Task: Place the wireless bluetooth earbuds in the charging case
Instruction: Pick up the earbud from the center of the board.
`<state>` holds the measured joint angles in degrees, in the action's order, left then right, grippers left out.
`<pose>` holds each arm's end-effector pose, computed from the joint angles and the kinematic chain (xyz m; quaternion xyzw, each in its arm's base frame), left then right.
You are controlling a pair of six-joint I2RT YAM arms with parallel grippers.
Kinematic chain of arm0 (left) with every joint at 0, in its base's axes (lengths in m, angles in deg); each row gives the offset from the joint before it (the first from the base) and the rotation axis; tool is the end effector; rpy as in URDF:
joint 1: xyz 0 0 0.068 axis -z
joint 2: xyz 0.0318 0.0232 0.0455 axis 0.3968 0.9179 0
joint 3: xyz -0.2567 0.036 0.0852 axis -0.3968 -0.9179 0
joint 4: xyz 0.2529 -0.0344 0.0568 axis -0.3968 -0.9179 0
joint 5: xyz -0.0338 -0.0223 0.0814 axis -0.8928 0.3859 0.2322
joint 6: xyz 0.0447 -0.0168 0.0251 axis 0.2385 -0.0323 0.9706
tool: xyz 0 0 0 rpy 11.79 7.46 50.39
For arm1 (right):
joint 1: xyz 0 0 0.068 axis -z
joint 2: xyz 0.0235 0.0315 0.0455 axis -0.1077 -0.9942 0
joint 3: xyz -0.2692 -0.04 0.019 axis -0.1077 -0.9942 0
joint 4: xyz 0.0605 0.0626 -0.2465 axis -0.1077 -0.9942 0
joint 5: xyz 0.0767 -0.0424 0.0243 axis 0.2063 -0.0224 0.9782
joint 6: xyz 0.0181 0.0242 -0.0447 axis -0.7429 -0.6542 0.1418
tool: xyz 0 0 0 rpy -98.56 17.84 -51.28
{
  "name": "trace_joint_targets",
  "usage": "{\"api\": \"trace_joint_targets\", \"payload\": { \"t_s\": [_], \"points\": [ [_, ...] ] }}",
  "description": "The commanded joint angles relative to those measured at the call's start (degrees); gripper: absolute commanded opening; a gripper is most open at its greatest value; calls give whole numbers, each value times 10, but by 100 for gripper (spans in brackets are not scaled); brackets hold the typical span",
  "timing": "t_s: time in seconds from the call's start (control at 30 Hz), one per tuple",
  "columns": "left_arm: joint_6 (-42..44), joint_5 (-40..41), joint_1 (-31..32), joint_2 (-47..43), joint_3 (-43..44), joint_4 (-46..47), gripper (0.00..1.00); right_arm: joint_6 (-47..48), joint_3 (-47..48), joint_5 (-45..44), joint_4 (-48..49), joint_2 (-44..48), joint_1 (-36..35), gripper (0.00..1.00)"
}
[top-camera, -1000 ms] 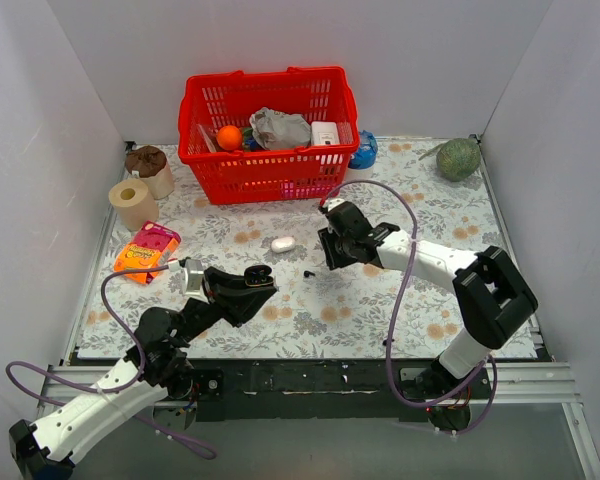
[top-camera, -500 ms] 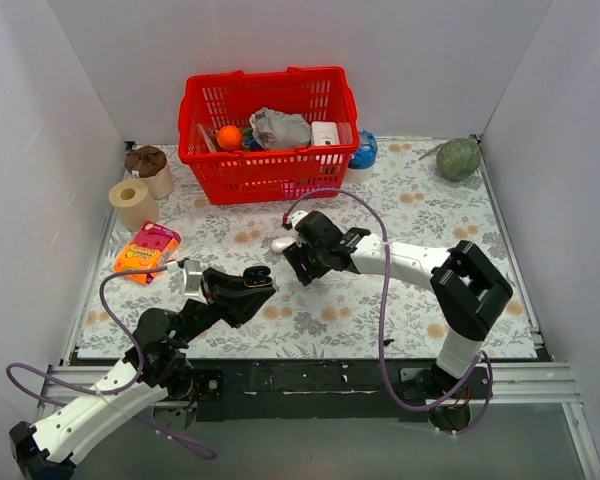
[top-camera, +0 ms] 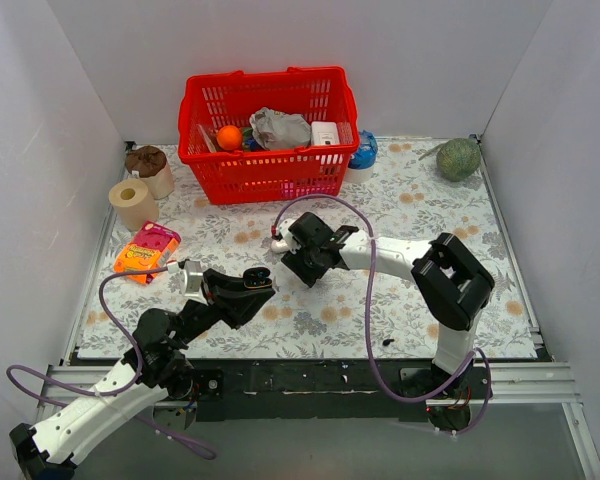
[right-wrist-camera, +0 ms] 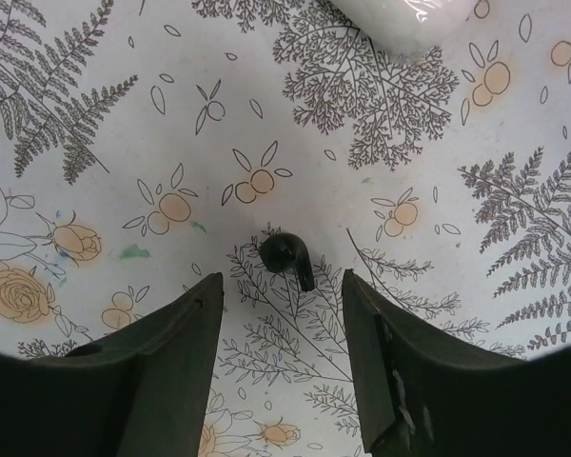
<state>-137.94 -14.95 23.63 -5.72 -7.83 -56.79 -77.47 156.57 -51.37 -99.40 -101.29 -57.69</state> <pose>0.0729 -0.0884 0.2541 -0.0159 0.5923 -0.6997 0.3991 0.2414 0.2990 0.1806 -0.4299 0.8538 0.0850 0.2811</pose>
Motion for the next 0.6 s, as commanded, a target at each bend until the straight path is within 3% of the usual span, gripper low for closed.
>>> {"api": "trace_joint_targets", "payload": {
  "t_s": [0.0, 0.57],
  "points": [
    [8, 8, 2, -3, 24, -5, 0, 46, 24, 26, 3, 0, -1, 61],
    [3, 9, 2, -6, 22, -10, 0, 64, 38, 39, 4, -41, -1, 52]
  ]
}}
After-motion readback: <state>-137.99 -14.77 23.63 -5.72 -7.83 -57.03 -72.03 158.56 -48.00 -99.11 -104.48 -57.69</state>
